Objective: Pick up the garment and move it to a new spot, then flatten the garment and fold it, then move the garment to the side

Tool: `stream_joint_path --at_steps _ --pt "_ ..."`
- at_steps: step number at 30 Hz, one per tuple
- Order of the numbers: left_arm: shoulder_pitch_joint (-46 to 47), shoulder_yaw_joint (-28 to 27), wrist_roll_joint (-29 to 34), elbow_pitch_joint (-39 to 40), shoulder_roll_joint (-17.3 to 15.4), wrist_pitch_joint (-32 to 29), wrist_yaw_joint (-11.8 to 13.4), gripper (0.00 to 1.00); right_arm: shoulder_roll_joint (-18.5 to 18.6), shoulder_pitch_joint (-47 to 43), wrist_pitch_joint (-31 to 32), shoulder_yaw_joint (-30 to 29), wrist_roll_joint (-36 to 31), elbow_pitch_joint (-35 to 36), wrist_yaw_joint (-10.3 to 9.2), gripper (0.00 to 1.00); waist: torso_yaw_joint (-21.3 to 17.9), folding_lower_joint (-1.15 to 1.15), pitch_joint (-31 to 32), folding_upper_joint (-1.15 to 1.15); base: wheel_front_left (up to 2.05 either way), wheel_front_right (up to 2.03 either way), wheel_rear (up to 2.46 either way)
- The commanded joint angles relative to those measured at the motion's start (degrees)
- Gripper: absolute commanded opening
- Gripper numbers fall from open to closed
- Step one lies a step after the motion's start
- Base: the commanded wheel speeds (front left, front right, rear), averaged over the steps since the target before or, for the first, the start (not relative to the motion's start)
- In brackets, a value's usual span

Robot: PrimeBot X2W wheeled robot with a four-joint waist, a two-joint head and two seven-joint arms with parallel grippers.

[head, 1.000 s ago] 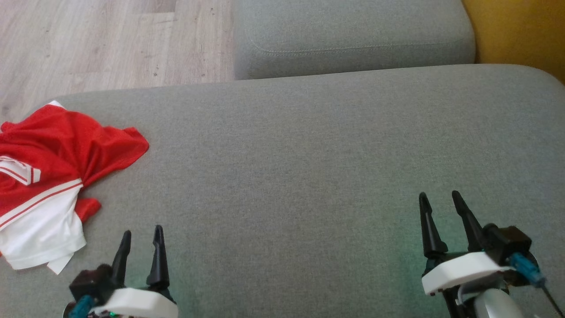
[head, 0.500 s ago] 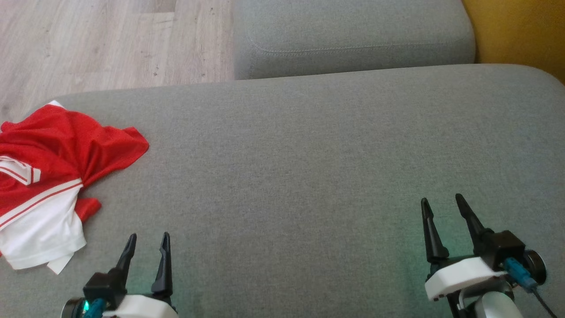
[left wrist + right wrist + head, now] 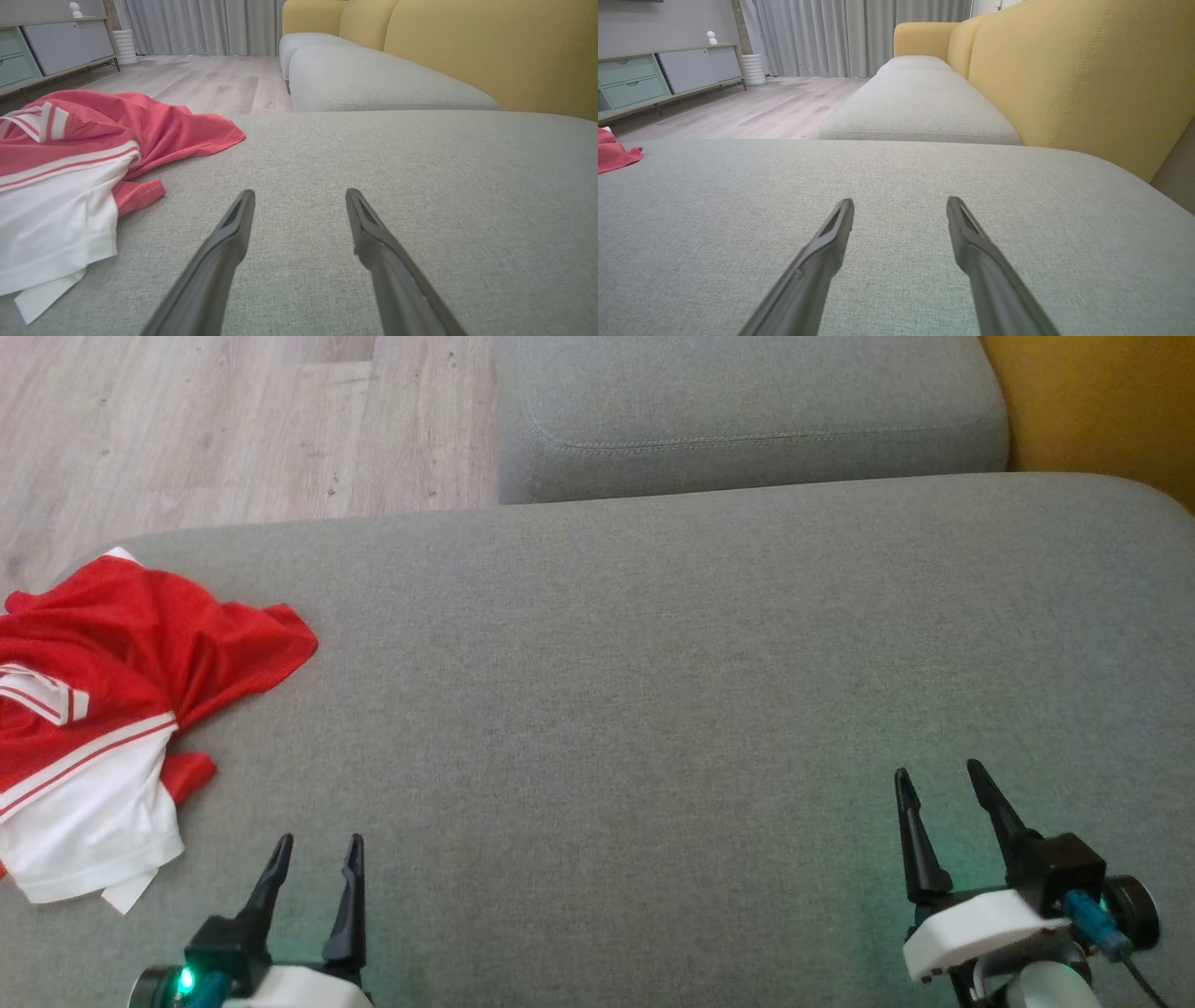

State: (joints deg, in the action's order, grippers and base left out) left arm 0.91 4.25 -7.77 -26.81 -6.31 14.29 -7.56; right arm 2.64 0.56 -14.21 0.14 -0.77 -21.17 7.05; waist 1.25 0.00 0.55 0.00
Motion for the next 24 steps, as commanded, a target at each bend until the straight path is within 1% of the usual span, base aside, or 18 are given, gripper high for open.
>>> stream_joint_path --at_steps 1,6,16,20,24 --pt "3.0 -2.1 -0.7 1.3 -0.9 0.7 0.1 1.00 0.3 1.5 -0.8 1.1 0.8 1.4 0.44 1.00 0.0 0.00 0.0 0.00 0.00 0.00 0.00" --pt "3.1 -2.8 -2.2 1.1 -0.7 0.7 0.1 1.00 0.2 1.5 -0.8 1.5 2.0 0.9 0.44 1.00 -0.1 0.00 0.1 0.00 0.00 0.00 0.00" --pt "3.4 -2.2 -2.9 0.8 -0.7 0.7 0.1 1.00 0.2 1.4 -0.8 1.7 2.1 0.8 0.44 1.00 0.3 0.00 0.4 0.00 0.00 0.00 0.00" --pt "3.6 -1.2 -3.1 0.8 -0.6 0.7 0.1 1.00 0.2 0.8 -0.8 1.5 1.8 1.3 0.44 1.00 2.1 0.00 0.8 0.00 0.00 0.00 0.00" --pt "3.6 -1.2 -3.7 0.8 -0.8 0.7 0.1 1.00 0.2 0.4 -0.8 2.0 1.9 1.8 0.44 1.00 5.4 0.00 1.2 0.00 0.00 0.00 0.00"
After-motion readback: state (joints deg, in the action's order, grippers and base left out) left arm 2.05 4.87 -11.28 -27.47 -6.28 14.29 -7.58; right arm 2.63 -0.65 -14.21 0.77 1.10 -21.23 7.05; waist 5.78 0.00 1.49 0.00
